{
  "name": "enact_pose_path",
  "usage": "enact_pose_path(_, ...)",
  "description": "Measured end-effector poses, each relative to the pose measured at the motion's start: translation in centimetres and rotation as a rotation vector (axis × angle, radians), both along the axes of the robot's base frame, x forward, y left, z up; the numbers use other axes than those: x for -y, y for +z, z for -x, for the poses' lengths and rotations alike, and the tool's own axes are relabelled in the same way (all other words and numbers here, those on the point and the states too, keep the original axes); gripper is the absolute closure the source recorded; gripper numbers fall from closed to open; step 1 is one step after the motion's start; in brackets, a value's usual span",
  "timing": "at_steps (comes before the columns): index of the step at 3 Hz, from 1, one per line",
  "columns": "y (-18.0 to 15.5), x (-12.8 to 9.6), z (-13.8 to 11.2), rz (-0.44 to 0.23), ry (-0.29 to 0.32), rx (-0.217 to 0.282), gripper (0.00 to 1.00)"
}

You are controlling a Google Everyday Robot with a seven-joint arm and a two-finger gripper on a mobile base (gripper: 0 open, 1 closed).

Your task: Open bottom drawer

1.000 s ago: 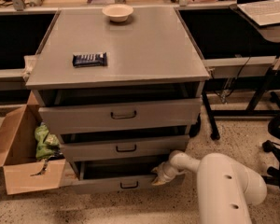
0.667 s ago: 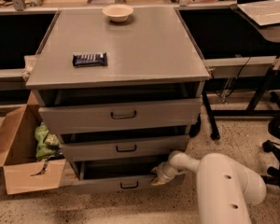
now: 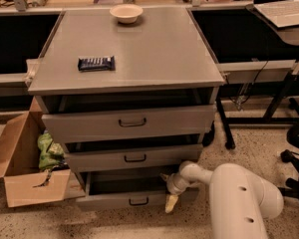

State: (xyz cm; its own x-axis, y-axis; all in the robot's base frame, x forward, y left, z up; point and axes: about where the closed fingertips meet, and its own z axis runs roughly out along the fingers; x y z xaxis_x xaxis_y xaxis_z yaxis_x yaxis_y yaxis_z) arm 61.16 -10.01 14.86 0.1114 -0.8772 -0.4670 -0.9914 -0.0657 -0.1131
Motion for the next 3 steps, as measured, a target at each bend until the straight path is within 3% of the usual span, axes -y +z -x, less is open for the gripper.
enact_pose_path(2,-0.2,0.0,0.9,-0.012,0.011,-0.026,0.0)
enact_pose_path(3,0.4,0.4,3.2,-0.017,0.005,-0.064,0.0)
